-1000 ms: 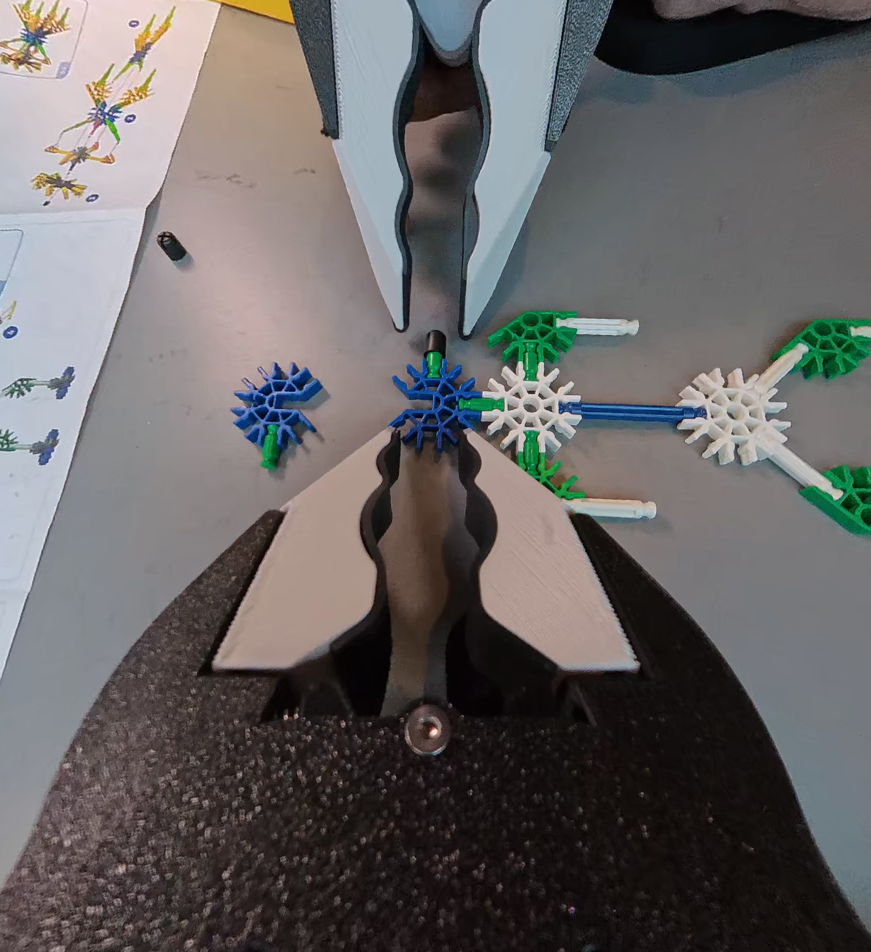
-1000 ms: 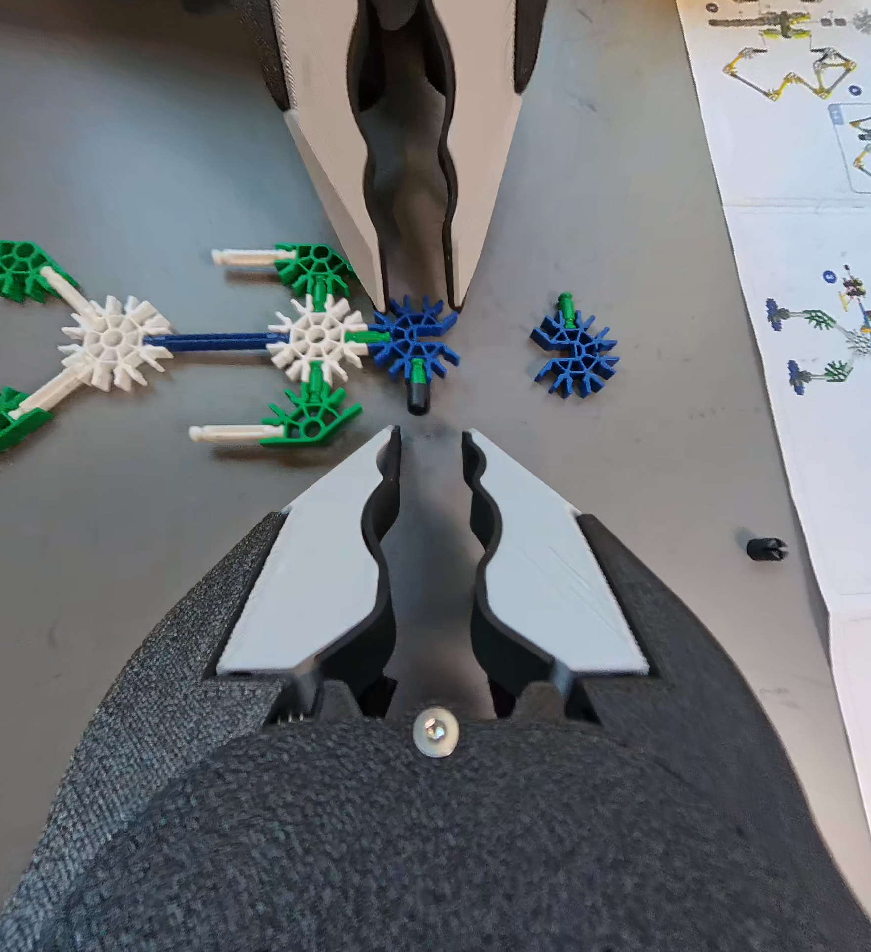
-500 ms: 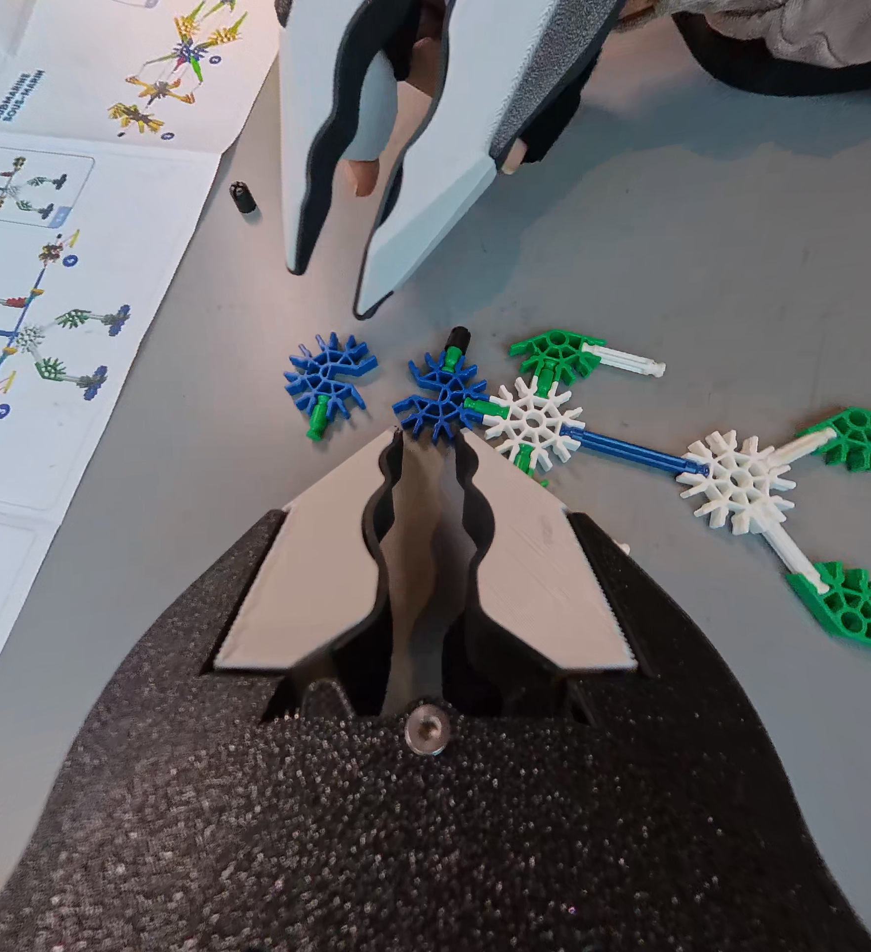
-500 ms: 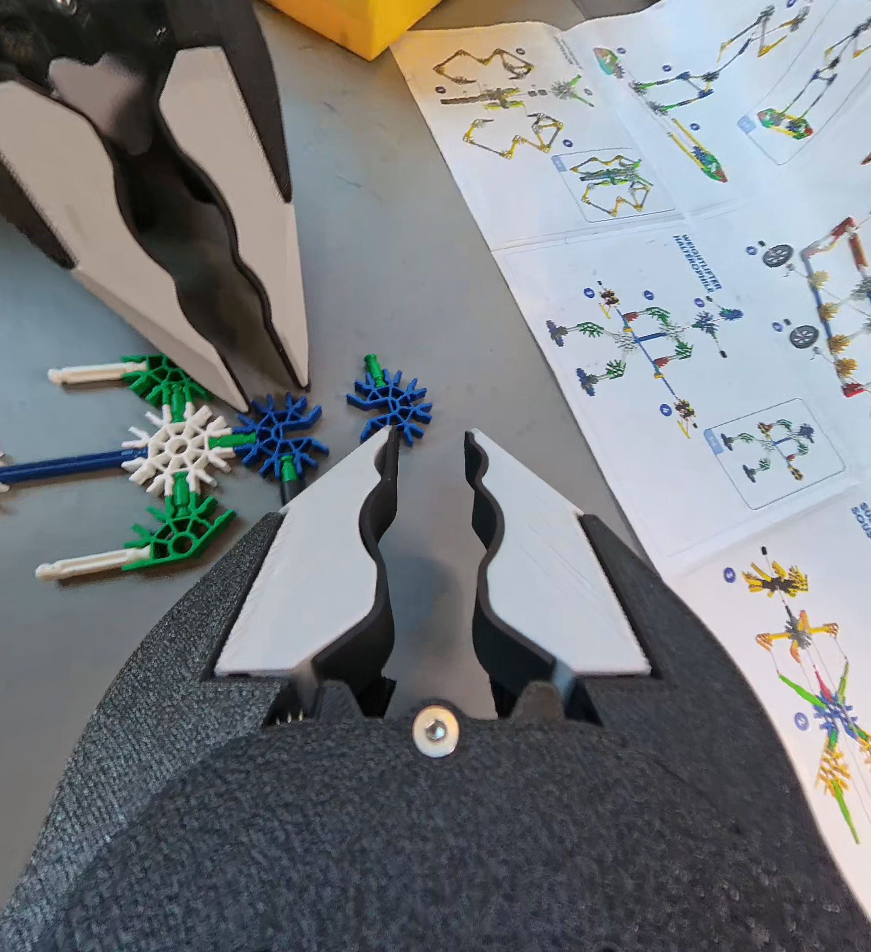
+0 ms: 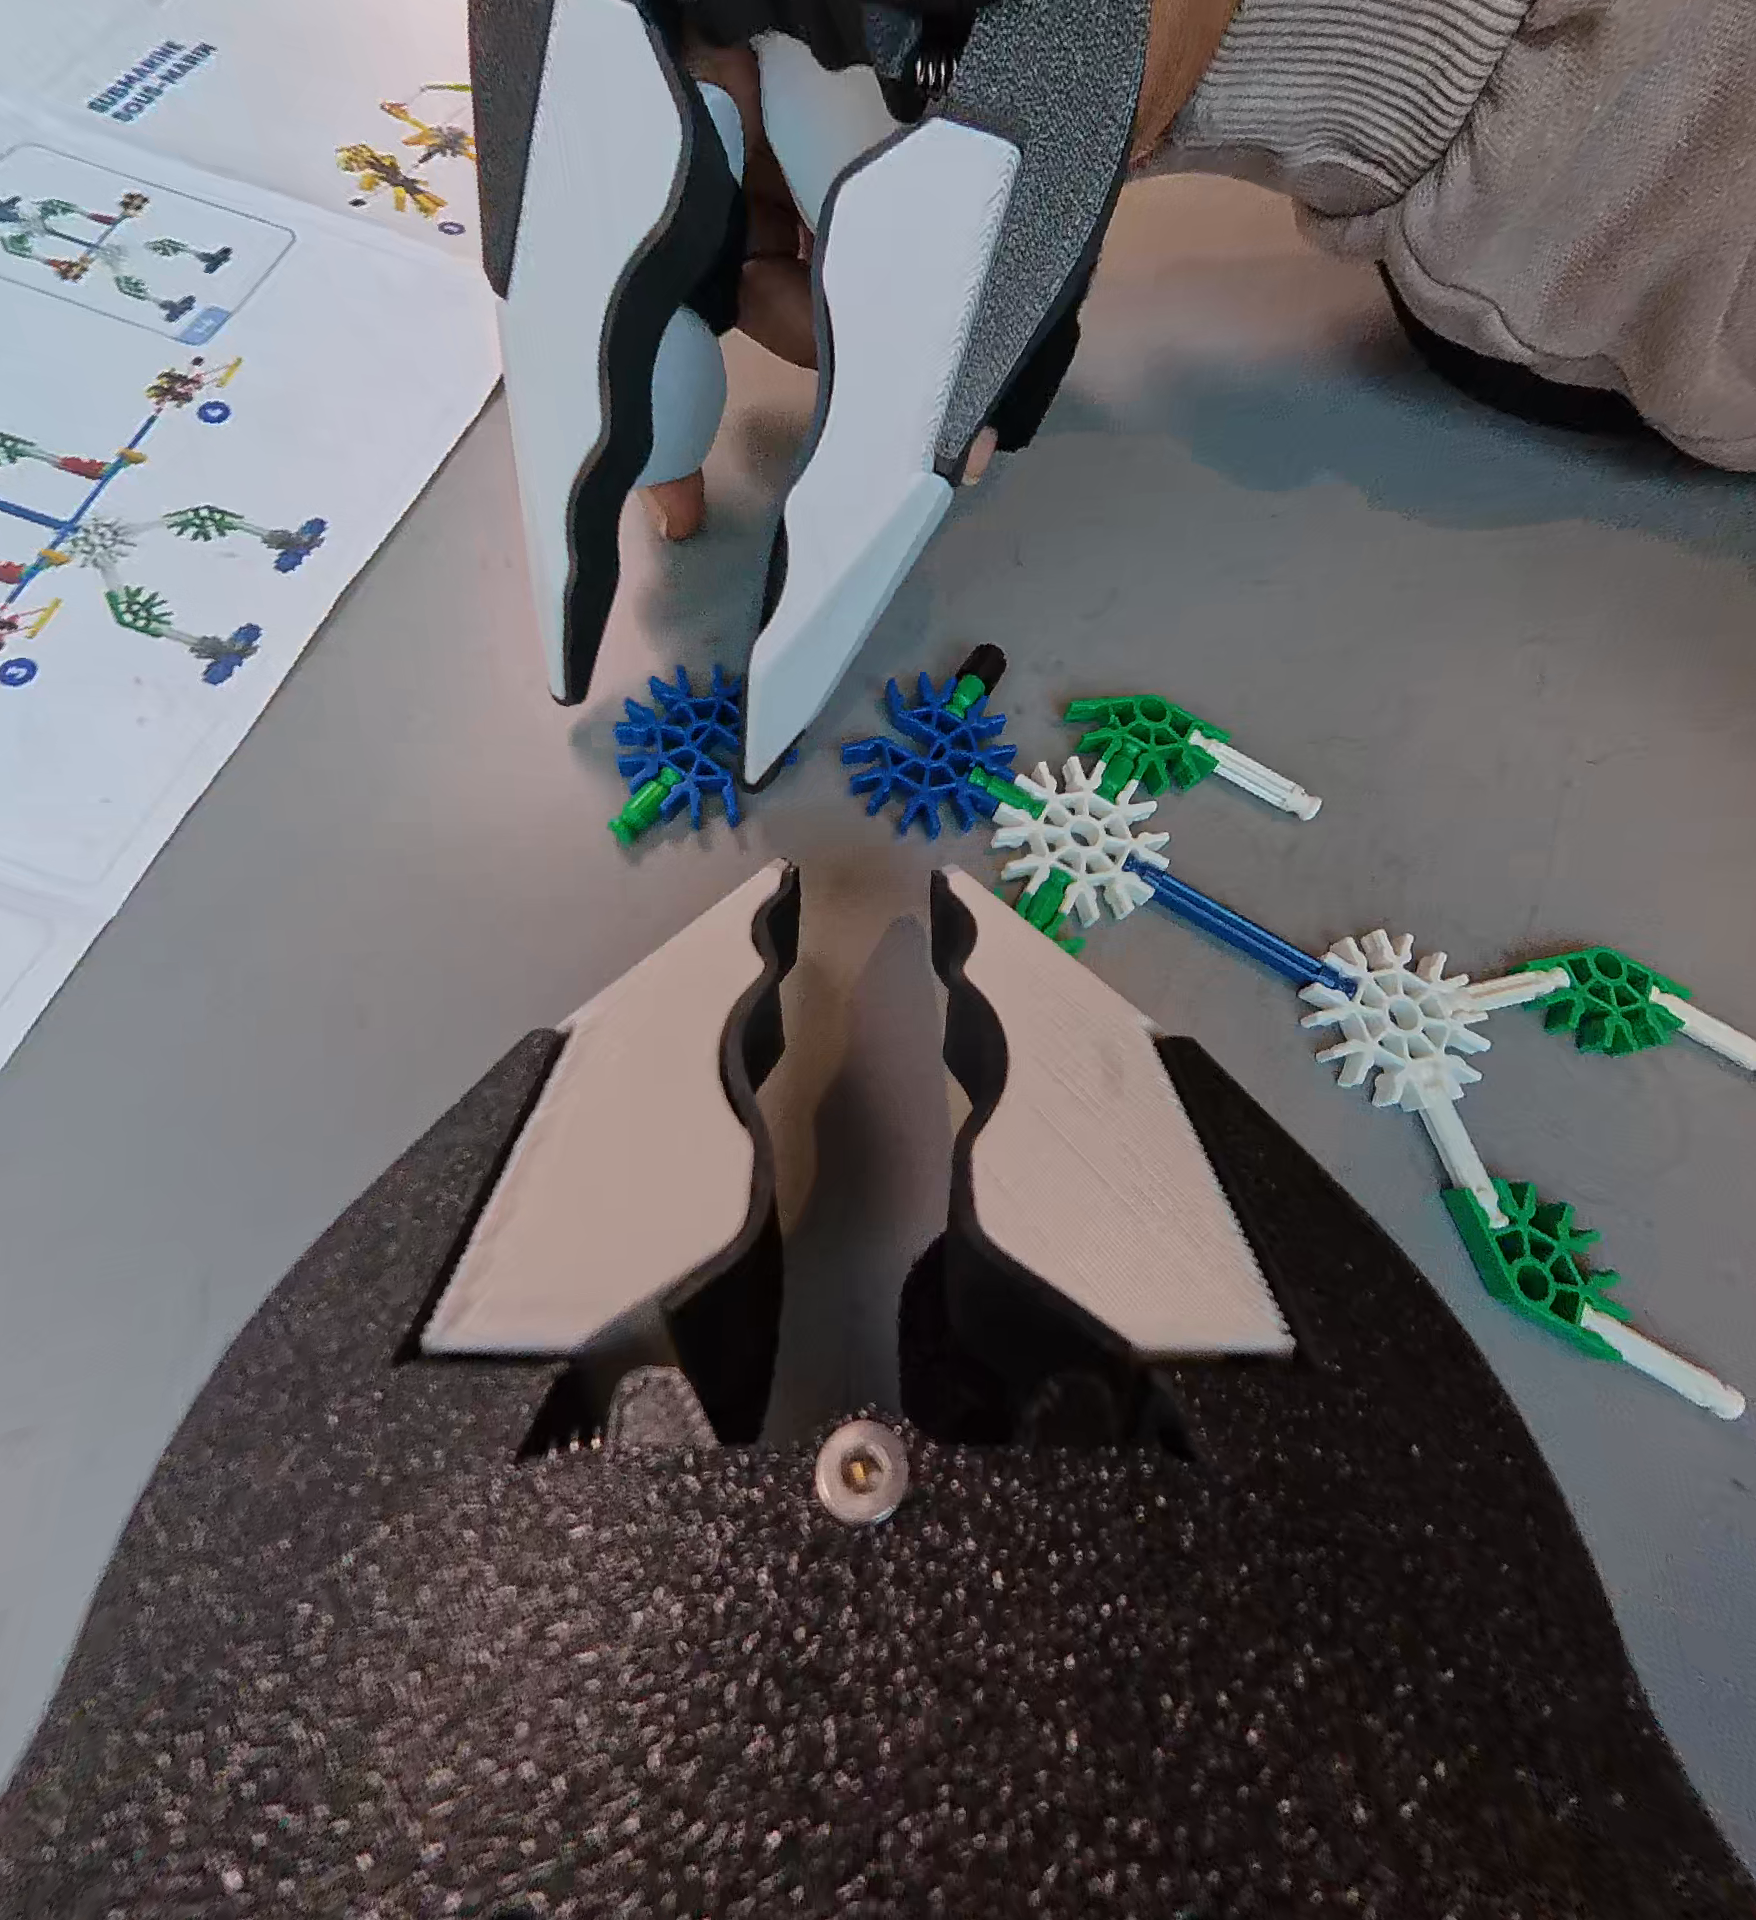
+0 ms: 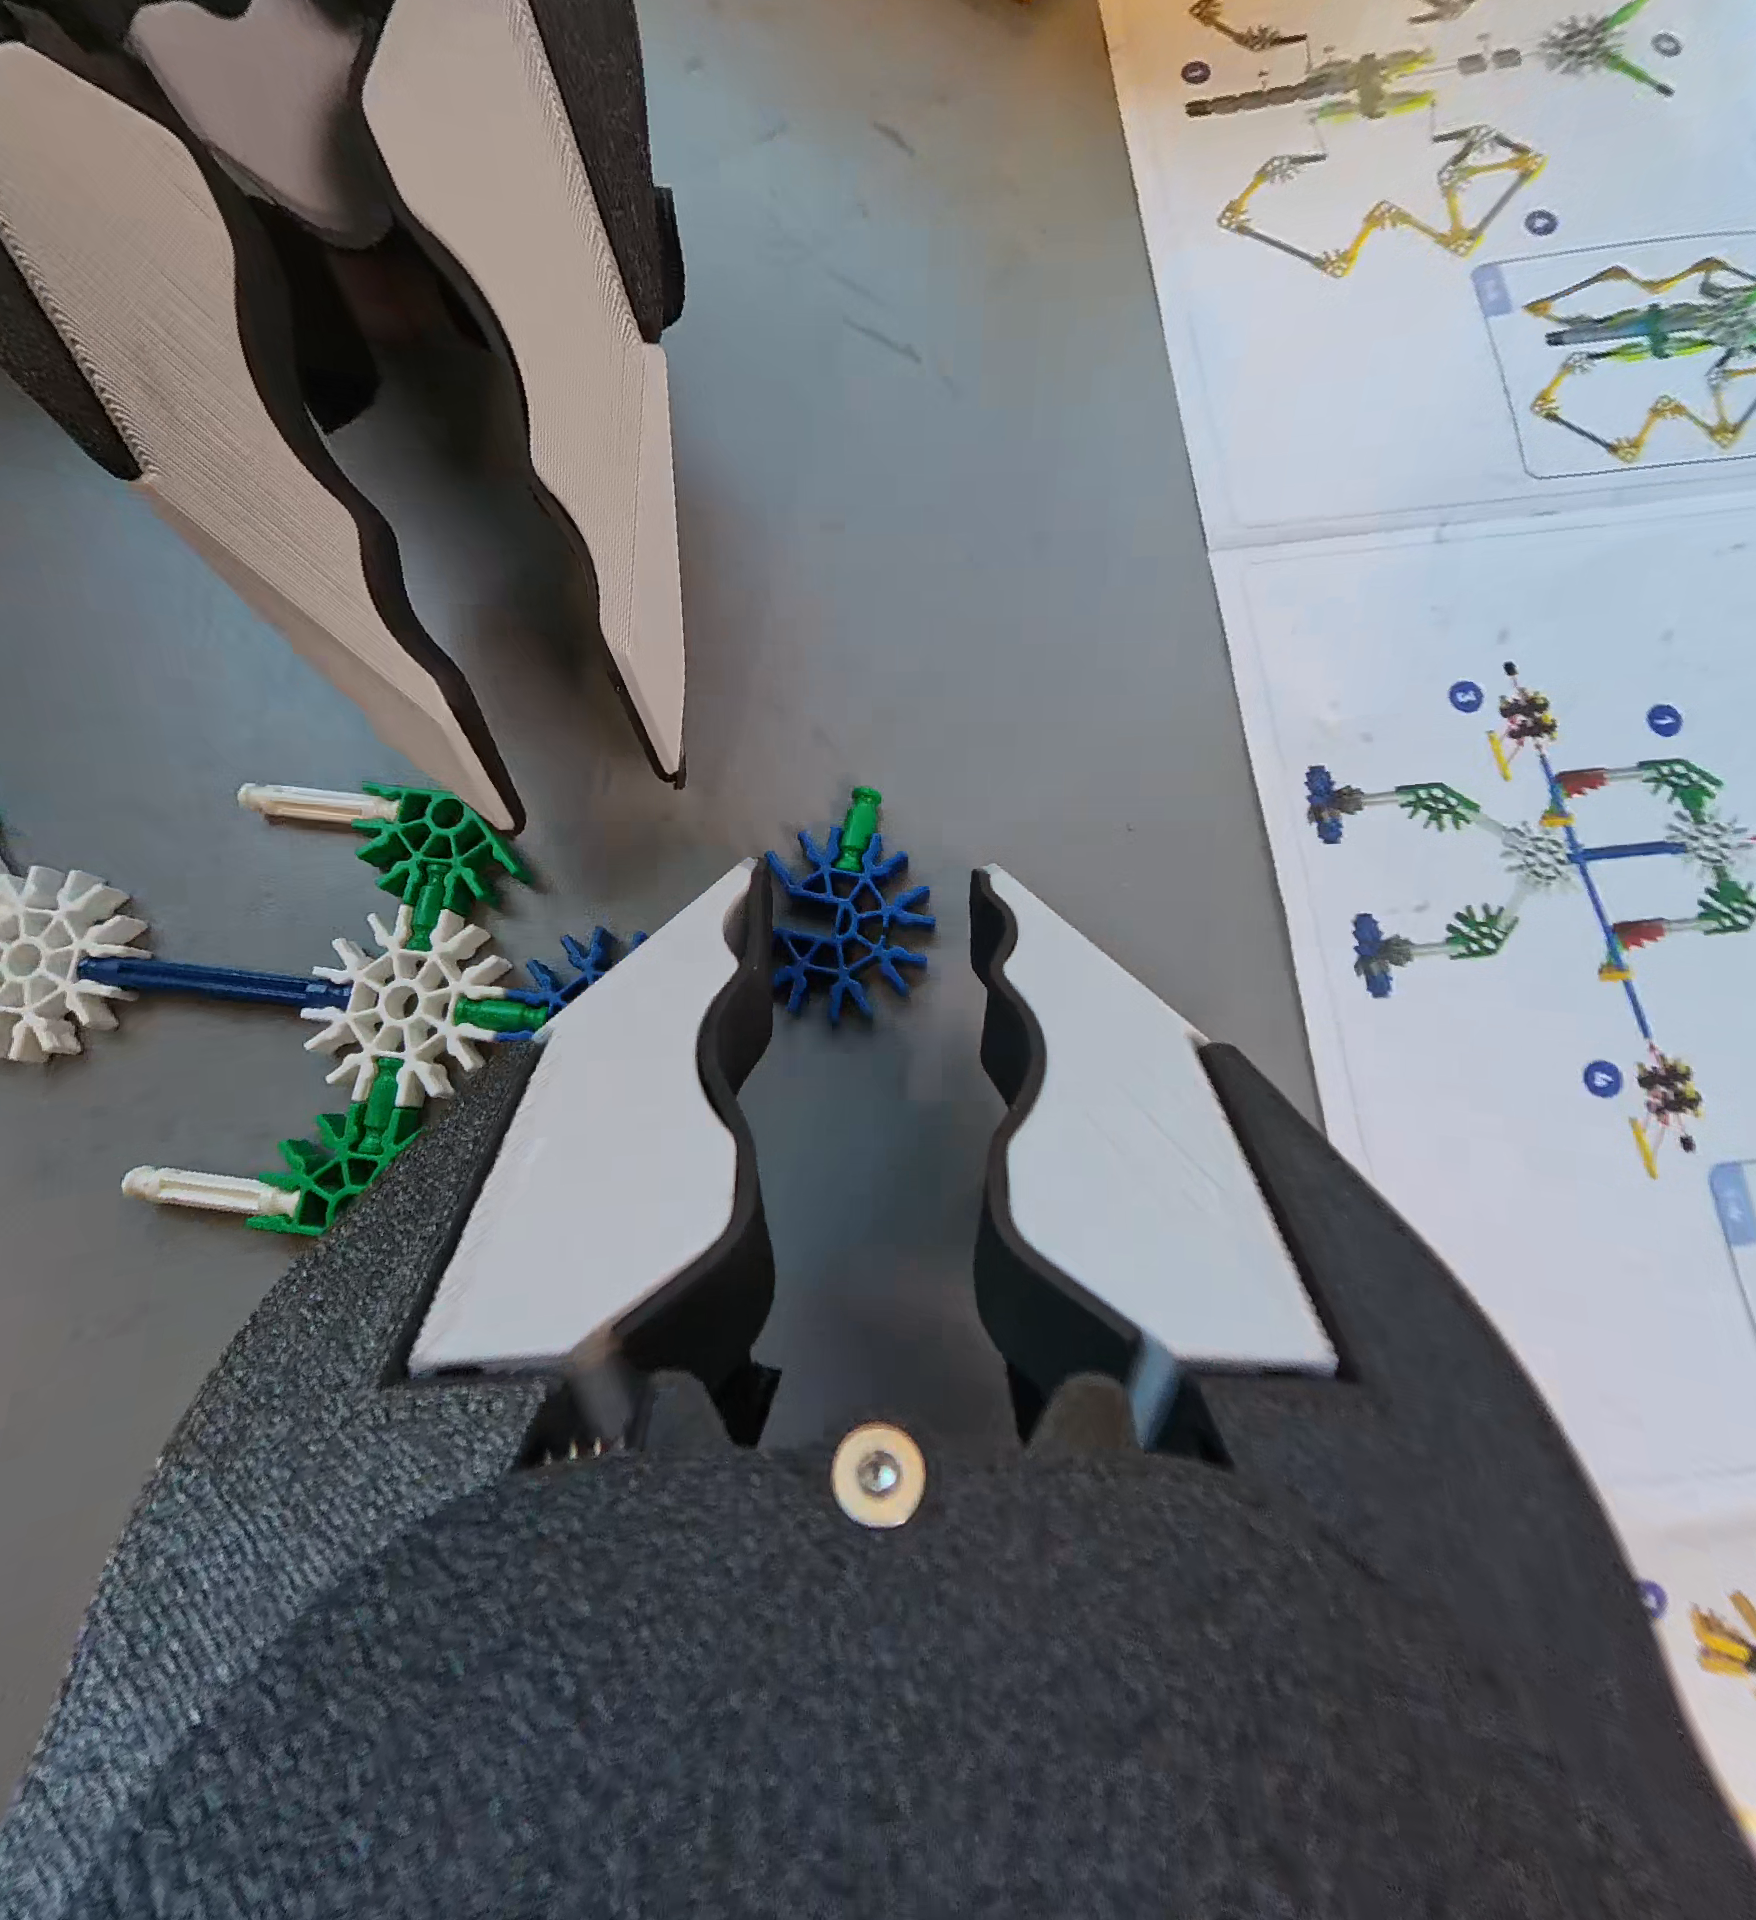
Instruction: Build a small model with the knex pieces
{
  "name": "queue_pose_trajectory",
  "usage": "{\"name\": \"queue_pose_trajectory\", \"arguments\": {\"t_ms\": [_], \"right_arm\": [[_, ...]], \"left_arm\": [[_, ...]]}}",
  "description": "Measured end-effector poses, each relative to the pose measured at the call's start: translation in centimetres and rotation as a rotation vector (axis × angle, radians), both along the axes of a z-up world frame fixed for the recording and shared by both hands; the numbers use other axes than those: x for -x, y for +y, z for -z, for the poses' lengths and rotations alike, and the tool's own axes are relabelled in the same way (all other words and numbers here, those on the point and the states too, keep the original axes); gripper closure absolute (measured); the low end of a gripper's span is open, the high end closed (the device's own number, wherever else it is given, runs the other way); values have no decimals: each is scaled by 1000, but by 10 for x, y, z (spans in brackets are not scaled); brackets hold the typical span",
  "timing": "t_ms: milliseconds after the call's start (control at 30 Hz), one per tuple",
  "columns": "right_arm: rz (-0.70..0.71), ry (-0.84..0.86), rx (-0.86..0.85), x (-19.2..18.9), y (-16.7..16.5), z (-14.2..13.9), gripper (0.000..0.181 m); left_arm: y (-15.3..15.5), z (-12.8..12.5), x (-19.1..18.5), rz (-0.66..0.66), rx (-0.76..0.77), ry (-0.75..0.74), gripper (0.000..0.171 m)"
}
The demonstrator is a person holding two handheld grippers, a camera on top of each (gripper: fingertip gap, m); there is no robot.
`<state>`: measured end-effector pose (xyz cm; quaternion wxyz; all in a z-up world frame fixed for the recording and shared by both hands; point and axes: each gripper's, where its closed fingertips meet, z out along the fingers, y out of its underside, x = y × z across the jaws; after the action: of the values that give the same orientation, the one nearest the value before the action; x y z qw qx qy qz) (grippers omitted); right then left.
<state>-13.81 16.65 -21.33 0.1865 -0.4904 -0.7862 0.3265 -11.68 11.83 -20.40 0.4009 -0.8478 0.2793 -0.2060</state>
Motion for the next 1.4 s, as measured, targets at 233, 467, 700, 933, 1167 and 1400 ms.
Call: {"name": "queue_pose_trajectory", "arguments": {"t_ms": [233, 467, 700, 933, 1167, 1400], "right_arm": [[-6, -36, -94, -6, -2, 4, 158], [18, -18, -61, -28, 7, 4, 158], [38, -15, -51, -37, 15, 2, 153], [69, 34, -20, -41, 23, -16, 150], [11, 1, 4, -50, 8, -17, 155], [-73, -65, 34, -58, -16, -4, 158]], "left_arm": [[-3, 2, -7, 24, -7, 26, 148], [-8, 1, -22, 44, 5, 6, 148], [-17, 8, -34, 106, 33, 39, 149], [-21, 8, -36, 137, 22, 48, 157], [-20, 8, -34, 130, 34, 40, 158], [-19, 8, -32, 122, 29, 40, 158]]}}
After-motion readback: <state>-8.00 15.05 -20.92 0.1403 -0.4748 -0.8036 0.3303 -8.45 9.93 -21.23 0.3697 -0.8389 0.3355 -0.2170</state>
